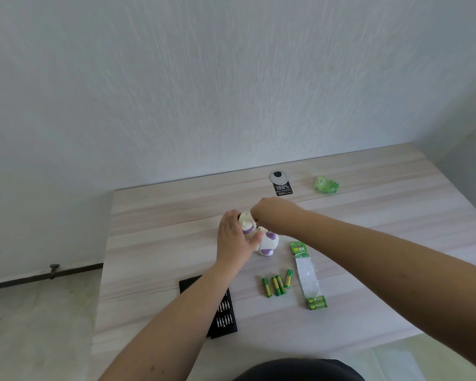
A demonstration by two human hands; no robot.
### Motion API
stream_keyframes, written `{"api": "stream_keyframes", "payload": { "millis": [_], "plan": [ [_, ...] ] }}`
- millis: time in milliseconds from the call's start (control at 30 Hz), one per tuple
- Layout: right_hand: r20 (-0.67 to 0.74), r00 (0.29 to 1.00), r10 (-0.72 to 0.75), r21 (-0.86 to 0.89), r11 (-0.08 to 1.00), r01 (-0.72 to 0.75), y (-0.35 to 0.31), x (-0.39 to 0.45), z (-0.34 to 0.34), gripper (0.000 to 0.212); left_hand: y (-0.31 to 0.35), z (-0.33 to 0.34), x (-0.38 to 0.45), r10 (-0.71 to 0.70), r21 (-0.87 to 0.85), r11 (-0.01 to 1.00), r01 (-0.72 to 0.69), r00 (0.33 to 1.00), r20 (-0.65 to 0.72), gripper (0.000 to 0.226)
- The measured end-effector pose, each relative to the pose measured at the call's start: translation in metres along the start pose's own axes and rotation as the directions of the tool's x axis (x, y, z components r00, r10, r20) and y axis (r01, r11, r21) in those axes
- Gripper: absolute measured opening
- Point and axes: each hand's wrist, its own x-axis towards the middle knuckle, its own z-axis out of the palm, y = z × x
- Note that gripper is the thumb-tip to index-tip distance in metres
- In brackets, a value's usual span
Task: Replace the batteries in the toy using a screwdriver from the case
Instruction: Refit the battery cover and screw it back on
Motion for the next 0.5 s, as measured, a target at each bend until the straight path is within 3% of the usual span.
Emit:
{"api": "stream_keyframes", "payload": {
  "millis": [100, 367, 500],
  "plan": [
    [-0.013, 1.000, 0.026, 0.044, 0.999, -0.025, -0.006, 0.002, -0.005, 0.033, -0.002, 0.000, -0.001, 0.014, -0.003, 1.000, -0.014, 1.000, -0.015, 0.062],
    [-0.028, 0.996, 0.081, 0.097, 0.992, -0.078, -0.007, -0.003, -0.012, 0.048, -0.002, -0.002, -0.003, 0.028, -0.023, 0.999, -0.029, 0.999, -0.020, 0.061],
    [0.082, 0.996, 0.033, 0.138, 0.989, -0.044, -0.010, 0.002, -0.013, 0.033, -0.001, -0.003, -0.002, 0.012, -0.029, 1.000, -0.012, 1.000, -0.006, 0.063]
  ]
}}
